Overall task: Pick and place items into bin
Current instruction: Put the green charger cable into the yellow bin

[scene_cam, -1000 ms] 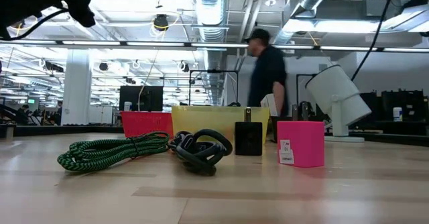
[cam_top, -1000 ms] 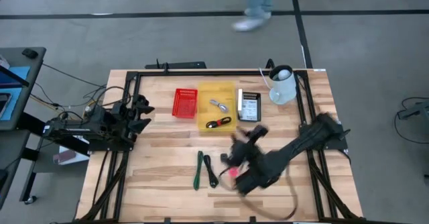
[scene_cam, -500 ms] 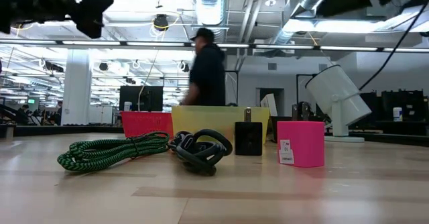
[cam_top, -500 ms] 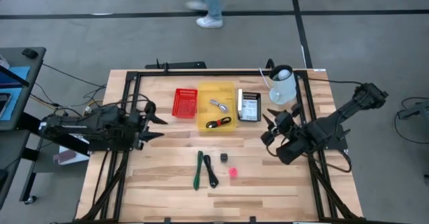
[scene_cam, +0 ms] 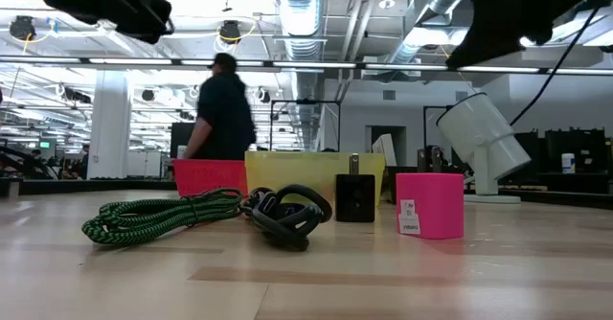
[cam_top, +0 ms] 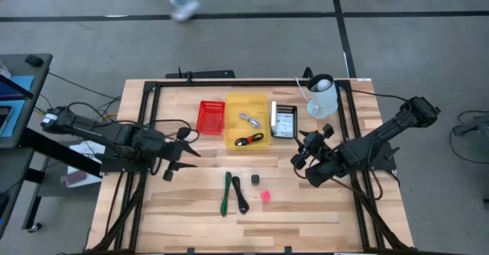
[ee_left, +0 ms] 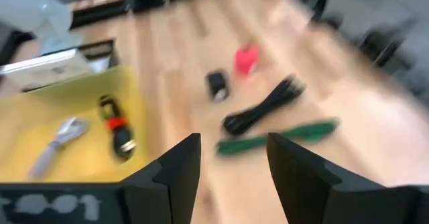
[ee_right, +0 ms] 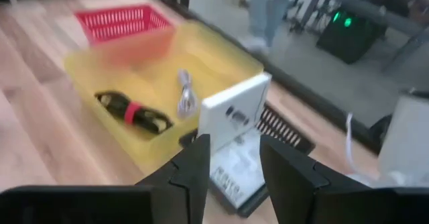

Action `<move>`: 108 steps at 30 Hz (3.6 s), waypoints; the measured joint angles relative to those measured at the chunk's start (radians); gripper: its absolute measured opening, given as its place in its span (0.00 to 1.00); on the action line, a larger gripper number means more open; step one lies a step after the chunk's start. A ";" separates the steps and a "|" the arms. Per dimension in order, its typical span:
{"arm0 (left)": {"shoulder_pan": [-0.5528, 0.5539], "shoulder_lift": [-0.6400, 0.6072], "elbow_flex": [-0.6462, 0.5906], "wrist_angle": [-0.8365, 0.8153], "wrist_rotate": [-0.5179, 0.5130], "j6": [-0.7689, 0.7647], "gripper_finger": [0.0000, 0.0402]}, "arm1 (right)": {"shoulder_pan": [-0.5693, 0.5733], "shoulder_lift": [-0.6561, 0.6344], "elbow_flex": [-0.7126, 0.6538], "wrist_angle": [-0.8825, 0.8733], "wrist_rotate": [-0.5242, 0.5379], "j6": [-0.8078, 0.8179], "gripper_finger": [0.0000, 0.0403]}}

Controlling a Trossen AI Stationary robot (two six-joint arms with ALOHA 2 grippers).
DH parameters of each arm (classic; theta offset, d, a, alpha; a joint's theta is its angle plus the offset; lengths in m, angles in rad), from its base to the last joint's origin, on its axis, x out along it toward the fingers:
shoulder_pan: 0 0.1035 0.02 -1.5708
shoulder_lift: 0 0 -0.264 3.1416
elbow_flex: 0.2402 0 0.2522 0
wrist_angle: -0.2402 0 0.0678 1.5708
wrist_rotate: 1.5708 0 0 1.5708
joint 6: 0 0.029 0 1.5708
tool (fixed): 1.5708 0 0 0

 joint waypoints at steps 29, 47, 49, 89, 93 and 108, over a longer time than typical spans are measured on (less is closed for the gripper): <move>-0.263 0.744 0.512 -0.442 -0.267 0.733 0.41 | 0.003 0.280 0.004 0.074 -0.080 0.271 0.40; -0.291 1.035 0.646 -0.432 -0.346 1.102 0.41 | 0.003 0.280 0.004 0.101 -0.091 0.270 0.42; -0.290 1.047 0.659 -0.420 -0.344 1.108 0.41 | 0.003 0.280 0.004 0.102 -0.091 0.270 0.42; -0.224 1.160 0.658 -0.277 -0.192 1.314 0.41 | 0.003 0.279 0.005 0.157 -0.101 0.243 0.42; -0.211 1.162 0.658 -0.271 -0.164 1.332 0.41 | 0.003 0.279 0.005 0.157 -0.103 0.242 0.41; -0.162 1.193 0.658 -0.253 -0.043 1.338 0.41 | 0.003 0.279 0.005 0.169 -0.113 0.242 0.42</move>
